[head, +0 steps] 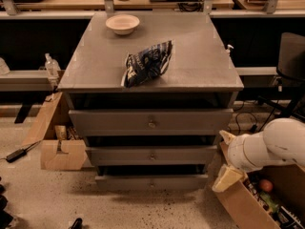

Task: Open bottom drawer

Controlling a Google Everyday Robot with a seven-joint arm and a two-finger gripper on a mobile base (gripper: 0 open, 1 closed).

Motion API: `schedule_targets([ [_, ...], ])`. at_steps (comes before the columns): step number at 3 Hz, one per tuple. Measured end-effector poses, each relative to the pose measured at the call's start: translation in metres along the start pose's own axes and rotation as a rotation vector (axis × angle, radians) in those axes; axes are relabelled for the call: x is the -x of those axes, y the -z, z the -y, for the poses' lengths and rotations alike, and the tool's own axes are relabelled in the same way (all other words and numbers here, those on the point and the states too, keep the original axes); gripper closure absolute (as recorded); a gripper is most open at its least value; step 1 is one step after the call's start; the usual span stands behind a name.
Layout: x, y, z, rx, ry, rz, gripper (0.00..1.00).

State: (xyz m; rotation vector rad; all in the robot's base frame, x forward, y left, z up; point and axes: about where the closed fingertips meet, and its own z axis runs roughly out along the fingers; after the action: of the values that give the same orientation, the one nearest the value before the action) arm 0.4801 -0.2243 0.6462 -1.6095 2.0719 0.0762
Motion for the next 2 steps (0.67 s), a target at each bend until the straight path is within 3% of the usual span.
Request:
schedule_targets([
  [1, -0.004, -0.005, 0.013, -0.036, -0.017, -0.017, 0.0],
  [2, -0.013, -0.034, 0.003, -0.006, -0.032, -0.012, 0.0],
])
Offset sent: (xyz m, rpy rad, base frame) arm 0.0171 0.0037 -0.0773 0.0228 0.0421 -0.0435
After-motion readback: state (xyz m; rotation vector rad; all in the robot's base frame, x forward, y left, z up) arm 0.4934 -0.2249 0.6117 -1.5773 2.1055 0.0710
